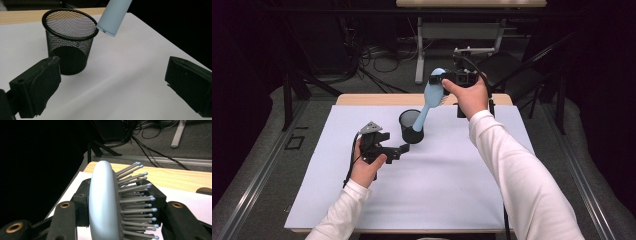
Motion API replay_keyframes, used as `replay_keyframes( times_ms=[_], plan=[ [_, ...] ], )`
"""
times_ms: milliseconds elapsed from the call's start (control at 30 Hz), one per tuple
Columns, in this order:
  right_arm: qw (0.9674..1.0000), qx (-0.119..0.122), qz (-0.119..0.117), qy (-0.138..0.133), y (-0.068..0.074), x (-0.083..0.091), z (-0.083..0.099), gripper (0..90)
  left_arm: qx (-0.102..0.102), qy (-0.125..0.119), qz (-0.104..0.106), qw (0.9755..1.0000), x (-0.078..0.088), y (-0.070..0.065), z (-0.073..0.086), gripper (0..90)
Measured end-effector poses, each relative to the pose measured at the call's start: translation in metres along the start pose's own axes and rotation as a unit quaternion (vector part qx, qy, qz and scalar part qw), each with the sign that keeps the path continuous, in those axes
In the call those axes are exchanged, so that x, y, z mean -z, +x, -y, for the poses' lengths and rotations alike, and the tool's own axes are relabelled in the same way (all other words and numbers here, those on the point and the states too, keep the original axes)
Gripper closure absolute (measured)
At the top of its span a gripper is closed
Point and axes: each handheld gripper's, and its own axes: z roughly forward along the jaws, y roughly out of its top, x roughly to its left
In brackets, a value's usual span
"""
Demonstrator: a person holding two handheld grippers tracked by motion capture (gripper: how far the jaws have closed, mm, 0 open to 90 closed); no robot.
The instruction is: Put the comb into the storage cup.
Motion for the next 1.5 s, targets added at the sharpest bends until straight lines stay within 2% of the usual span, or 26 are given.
replay_keyframes(
  times_ms=[133, 333, 433, 700, 1033, 1500],
  plan=[
    [1.0000, 0.006, 0.004, 0.001, 0.003, -0.005, -0.003, 48.9, 0.010, 0.002, 0.001, 0.9999, 0.000, 0.004, 0.000, 0.5],
    [0.9998, 0.016, 0.013, -0.003, 0.007, -0.011, -0.007, 48.9, -0.008, 0.005, -0.016, 0.9998, 0.002, 0.005, 0.000, 0.5],
    [0.9997, 0.019, 0.018, -0.002, 0.009, -0.014, -0.009, 48.9, -0.009, 0.001, -0.023, 0.9997, 0.004, 0.005, -0.001, 0.6],
    [0.9992, 0.030, 0.026, -0.004, 0.014, -0.021, -0.011, 48.9, -0.013, 0.002, -0.026, 0.9996, 0.005, 0.005, -0.001, 1.2],
    [0.9969, 0.058, 0.044, -0.030, 0.018, -0.029, -0.009, 49.3, -0.013, 0.002, -0.030, 0.9995, 0.006, 0.006, -0.001, 2.5],
    [0.9947, 0.084, 0.054, -0.026, 0.019, -0.043, -0.004, 49.7, -0.014, -0.001, -0.032, 0.9994, 0.009, 0.008, -0.002, 3.0]
  ],
)
